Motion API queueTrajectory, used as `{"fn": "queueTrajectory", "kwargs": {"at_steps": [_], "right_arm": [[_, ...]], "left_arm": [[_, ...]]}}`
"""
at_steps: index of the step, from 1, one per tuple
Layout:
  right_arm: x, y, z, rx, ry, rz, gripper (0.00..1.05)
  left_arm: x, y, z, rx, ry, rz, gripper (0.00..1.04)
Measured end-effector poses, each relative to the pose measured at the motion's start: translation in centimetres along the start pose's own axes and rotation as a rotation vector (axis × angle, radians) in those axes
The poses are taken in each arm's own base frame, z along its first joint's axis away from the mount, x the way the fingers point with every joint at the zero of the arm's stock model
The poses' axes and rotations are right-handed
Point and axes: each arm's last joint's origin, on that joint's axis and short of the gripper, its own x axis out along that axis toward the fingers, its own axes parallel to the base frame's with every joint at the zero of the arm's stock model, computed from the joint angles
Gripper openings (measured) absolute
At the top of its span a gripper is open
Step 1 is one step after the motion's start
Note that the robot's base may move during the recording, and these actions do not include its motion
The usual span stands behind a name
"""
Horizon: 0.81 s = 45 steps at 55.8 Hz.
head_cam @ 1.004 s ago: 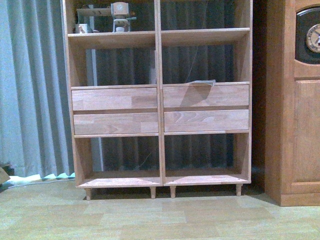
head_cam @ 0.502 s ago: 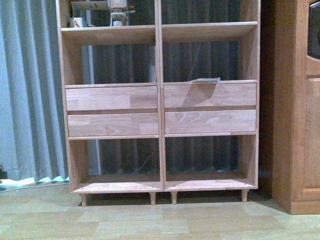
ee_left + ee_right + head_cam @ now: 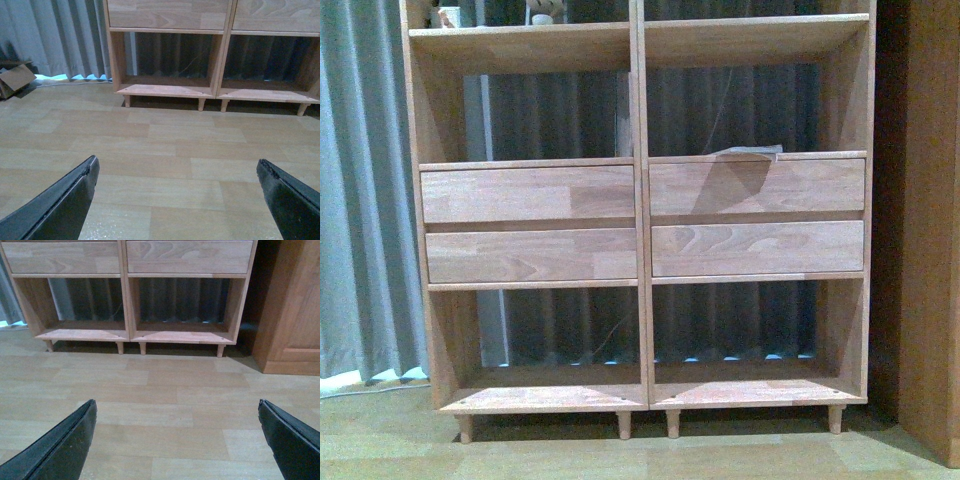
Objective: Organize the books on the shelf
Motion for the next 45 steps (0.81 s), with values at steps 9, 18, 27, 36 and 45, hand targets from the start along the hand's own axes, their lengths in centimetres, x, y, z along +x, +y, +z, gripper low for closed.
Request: {"fn": "queueTrajectory", "kwargs": {"at_steps": [9, 18, 27, 36, 45], "right_arm": [[0.0, 0.0, 0.0, 0.0, 0.0, 0.0, 0.98], [0.0, 0.0, 0.0, 0.0, 0.0, 0.0, 0.98], [0.0, 0.0, 0.0, 0.0, 0.0, 0.0, 0.98], [0.0, 0.0, 0.0, 0.0, 0.0, 0.0, 0.98], [0.0, 0.0, 0.0, 0.0, 0.0, 0.0, 0.98]], "left_arm": [[0.0, 0.0, 0.0, 0.0, 0.0, 0.0, 0.97], [0.0, 0.0, 0.0, 0.0, 0.0, 0.0, 0.97], [0.0, 0.0, 0.0, 0.0, 0.0, 0.0, 0.97], [0.0, 0.0, 0.0, 0.0, 0.0, 0.0, 0.97], [0.0, 0.0, 0.0, 0.0, 0.0, 0.0, 0.97]]}}
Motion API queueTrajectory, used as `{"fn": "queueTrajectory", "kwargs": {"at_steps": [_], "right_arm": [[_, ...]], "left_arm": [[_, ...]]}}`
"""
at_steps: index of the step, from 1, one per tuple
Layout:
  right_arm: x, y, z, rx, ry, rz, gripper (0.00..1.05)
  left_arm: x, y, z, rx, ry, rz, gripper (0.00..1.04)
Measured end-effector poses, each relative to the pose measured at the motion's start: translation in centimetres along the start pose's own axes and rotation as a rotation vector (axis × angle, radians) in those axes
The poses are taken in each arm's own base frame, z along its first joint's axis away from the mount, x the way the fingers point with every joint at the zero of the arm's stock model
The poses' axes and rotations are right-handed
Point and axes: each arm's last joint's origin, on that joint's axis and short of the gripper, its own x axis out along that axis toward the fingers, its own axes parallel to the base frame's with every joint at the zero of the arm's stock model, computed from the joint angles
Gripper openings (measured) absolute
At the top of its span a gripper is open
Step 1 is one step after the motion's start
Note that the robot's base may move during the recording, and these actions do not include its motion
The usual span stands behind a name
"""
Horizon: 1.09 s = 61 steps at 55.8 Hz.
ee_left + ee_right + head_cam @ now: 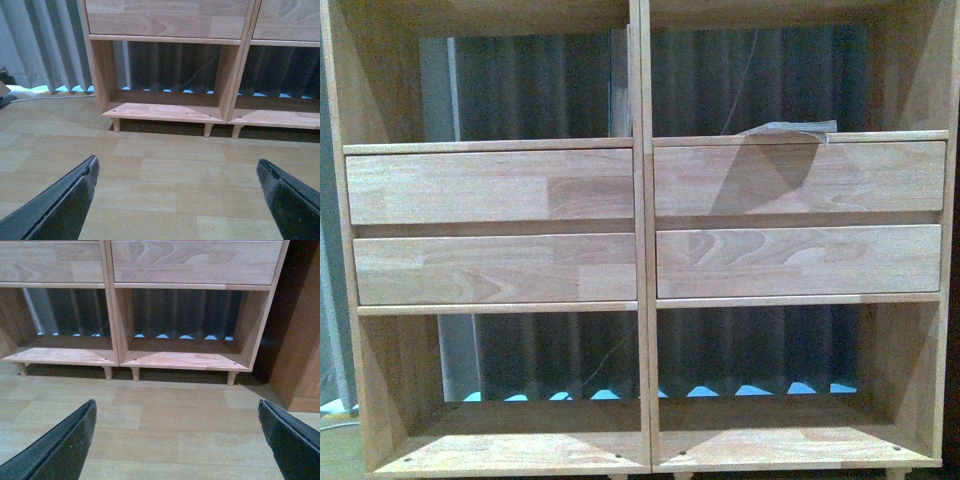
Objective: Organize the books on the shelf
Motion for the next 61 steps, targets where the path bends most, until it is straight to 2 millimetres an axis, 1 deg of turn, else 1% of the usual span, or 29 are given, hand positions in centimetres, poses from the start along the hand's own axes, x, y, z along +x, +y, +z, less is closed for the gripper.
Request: {"fn": "queueTrajectory", "kwargs": {"at_steps": [61], "right_arm": [[0.0, 0.0, 0.0, 0.0, 0.0, 0.0, 0.98]], "left_arm": [[0.0, 0.0, 0.0, 0.0, 0.0, 0.0, 0.97]]}}
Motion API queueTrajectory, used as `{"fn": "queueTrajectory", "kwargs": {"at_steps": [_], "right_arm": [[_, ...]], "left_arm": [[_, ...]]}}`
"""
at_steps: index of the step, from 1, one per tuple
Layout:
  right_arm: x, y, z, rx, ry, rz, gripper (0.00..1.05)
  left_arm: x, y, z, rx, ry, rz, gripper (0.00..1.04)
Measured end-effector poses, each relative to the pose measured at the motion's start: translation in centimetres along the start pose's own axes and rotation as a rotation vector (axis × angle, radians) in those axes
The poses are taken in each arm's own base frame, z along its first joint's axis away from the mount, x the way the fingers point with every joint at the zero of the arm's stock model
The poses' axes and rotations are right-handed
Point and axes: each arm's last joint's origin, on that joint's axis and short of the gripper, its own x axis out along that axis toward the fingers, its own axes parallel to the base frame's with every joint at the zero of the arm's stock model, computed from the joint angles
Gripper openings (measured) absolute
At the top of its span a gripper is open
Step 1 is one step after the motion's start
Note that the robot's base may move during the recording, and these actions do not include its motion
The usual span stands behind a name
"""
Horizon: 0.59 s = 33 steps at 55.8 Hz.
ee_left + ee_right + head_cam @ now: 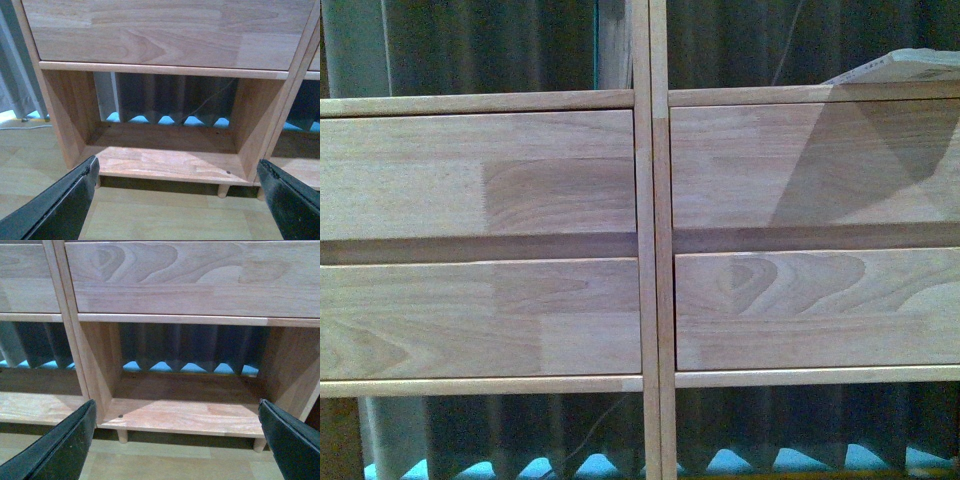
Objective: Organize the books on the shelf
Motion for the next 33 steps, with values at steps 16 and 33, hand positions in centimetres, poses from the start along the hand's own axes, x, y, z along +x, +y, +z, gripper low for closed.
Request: {"fn": "queueTrajectory", "kwargs": {"at_steps": [16, 33], "right_arm": [[0.0, 0.0, 0.0, 0.0, 0.0, 0.0, 0.98], [0.0, 0.0, -0.01, 0.0, 0.001, 0.0, 0.98]], "left_arm": [[0.0, 0.0, 0.0, 0.0, 0.0, 0.0, 0.97], [0.0, 0.0, 0.0, 0.0, 0.0, 0.0, 0.97]]}}
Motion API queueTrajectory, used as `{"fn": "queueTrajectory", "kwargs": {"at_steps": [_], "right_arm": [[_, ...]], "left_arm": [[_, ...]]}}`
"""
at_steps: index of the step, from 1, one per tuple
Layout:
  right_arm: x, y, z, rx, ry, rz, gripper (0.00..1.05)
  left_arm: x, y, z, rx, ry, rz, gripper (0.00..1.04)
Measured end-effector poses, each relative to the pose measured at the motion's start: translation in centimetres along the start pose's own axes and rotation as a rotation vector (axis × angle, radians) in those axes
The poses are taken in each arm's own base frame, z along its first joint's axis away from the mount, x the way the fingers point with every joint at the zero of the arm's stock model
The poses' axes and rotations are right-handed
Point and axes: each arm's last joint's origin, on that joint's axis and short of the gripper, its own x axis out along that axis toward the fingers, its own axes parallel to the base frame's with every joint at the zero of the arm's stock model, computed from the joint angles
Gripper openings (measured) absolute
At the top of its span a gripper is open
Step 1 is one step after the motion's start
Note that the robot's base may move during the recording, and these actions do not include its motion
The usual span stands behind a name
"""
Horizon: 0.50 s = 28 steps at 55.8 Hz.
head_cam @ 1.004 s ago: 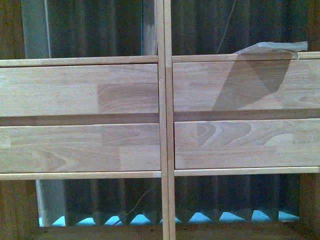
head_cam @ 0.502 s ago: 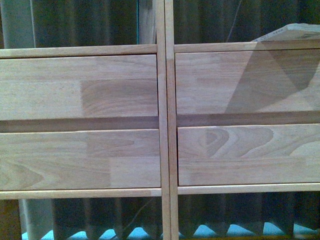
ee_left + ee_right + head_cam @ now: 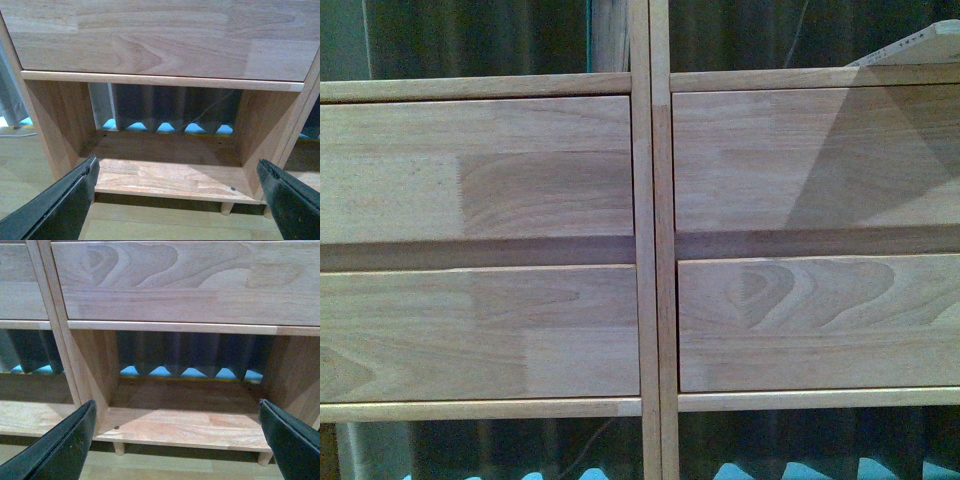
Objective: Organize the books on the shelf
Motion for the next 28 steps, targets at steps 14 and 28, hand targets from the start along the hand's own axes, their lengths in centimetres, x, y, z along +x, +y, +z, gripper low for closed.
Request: {"fn": "queueTrajectory", "kwargs": {"at_steps": [14, 28], "right_arm": [[0.0, 0.0, 0.0, 0.0, 0.0, -0.001, 0.98], [0.0, 0.0, 0.0, 0.0, 0.0, -0.002, 0.98]], "left_arm": [[0.0, 0.0, 0.0, 0.0, 0.0, 0.0, 0.97], [0.0, 0.0, 0.0, 0.0, 0.0, 0.0, 0.97]]}}
